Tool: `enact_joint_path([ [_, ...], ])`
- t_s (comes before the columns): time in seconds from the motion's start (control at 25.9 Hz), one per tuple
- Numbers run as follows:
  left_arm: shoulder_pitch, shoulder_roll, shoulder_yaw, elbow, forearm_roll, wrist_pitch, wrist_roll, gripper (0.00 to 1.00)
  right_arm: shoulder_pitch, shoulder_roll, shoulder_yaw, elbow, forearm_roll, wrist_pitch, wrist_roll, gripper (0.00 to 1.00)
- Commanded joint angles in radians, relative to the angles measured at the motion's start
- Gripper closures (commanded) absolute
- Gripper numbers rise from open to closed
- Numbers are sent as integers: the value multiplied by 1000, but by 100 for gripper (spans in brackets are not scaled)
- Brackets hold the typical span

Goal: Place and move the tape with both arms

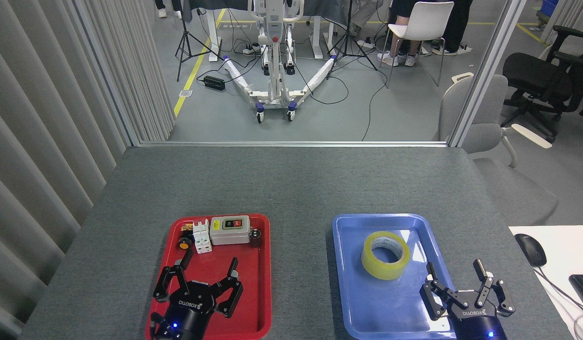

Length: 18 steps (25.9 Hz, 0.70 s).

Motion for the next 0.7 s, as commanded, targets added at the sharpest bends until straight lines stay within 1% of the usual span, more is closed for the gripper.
enact_joint_path([
  [0.0,0,0,46,7,21,-50,0,0,0,3,0,0,0,-1,5,0],
  [0.23,0,-1,46,13,23,-50,0,0,-1,-5,0,0,0,-1,5,0],
  [0.66,0,-12,45,16,24,-50,0,0,-1,0,1,0,0,-1,3,0],
])
